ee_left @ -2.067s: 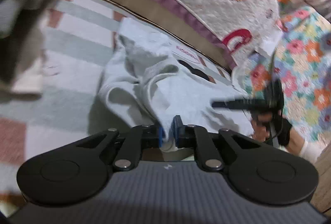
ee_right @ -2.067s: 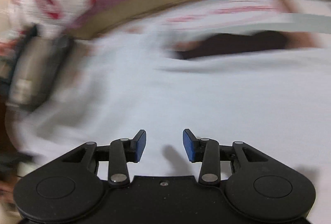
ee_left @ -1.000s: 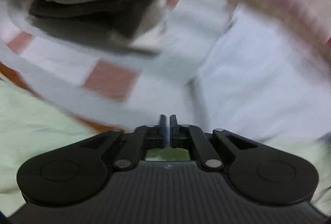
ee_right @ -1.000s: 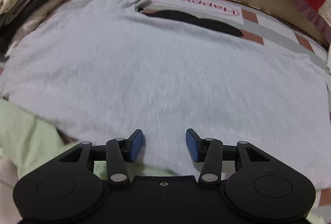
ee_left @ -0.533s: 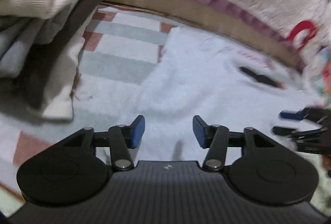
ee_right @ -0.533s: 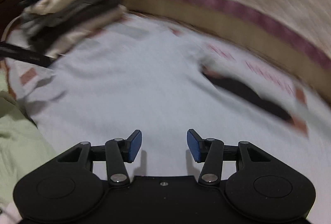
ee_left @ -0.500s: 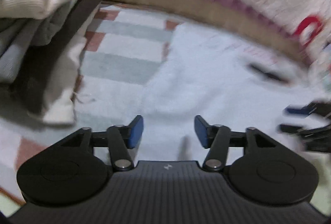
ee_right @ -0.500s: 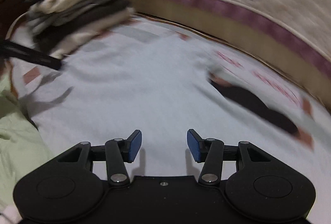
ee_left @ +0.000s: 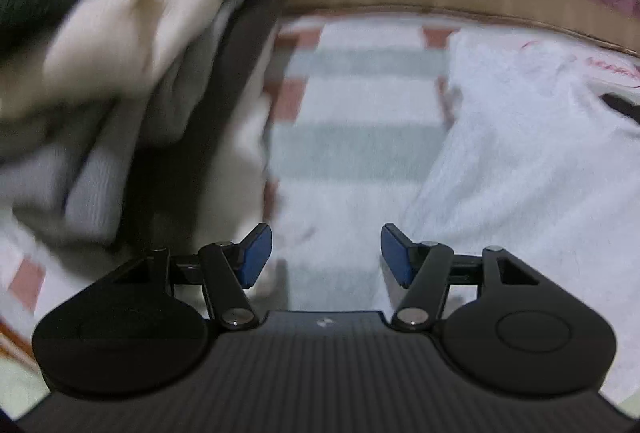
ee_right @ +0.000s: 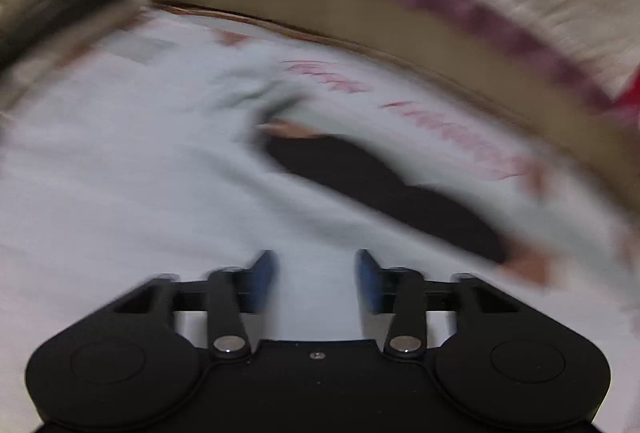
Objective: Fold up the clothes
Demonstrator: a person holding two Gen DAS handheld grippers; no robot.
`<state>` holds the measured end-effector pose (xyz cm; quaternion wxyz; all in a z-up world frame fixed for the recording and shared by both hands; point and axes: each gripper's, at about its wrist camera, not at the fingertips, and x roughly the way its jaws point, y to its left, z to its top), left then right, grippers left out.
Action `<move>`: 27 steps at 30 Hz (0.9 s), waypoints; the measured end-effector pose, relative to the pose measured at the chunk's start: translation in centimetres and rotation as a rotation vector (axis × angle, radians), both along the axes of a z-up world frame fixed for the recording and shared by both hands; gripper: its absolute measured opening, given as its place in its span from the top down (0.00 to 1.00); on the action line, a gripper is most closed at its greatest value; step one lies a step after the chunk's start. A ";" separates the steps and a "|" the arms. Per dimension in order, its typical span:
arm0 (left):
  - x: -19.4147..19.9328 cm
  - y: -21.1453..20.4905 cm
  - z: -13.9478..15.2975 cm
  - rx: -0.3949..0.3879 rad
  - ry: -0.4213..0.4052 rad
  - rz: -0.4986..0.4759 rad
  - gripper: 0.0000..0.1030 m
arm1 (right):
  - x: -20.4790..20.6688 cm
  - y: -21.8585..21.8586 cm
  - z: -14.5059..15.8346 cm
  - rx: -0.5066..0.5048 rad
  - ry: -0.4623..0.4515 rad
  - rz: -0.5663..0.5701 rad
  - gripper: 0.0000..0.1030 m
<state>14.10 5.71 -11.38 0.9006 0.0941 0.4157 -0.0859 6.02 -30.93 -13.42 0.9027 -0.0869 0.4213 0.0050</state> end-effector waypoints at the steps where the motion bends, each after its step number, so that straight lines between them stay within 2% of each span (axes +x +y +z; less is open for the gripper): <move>1: 0.6 -0.2 0.4 -0.081 0.017 -0.037 0.41 | -0.2 -0.4 0.3 0.017 -0.003 -0.009 0.41; 4: 3.6 -1.3 0.6 -0.318 0.137 -0.100 0.41 | -0.4 -1.1 1.1 0.124 -0.009 0.020 0.42; 7: 7.2 -4.3 0.1 -0.316 0.130 -0.176 0.40 | 0.1 0.9 1.6 0.104 -0.013 0.157 0.44; 10: 10.6 -7.6 -0.7 -0.227 0.125 -0.242 0.40 | 1.1 3.1 1.6 0.116 0.013 0.257 0.46; 13: 13.3 -10.2 -1.9 -0.196 0.165 -0.272 0.40 | 1.5 4.2 1.7 0.140 0.031 0.323 0.46; 15: 14.7 -11.7 -2.6 -0.169 0.154 -0.280 0.39 | 1.4 4.0 1.7 0.199 0.037 0.333 0.46; 17: 15.5 -12.9 -3.0 -0.121 0.103 -0.279 0.36 | 0.8 3.4 1.2 0.255 0.059 0.299 0.46; 18: 15.8 -13.5 -3.2 -0.098 0.079 -0.278 0.30 | 0.5 3.1 0.8 0.279 0.074 0.281 0.46; 21: 17.7 -14.1 -3.6 -0.132 0.075 -0.257 0.20 | -0.8 1.8 -0.3 0.309 0.097 0.244 0.45; 25: 19.6 -15.5 -3.5 -0.109 0.114 -0.291 0.17 | -1.6 0.4 -0.5 0.369 0.082 0.224 0.45; 26: 19.8 -15.9 -3.4 -0.095 0.116 -0.308 0.27 | -1.5 0.2 -0.6 0.385 0.083 0.215 0.45; 27: 19.6 -16.0 -3.0 -0.110 0.118 -0.338 0.53 | -1.4 0.1 -0.6 0.396 0.086 0.207 0.45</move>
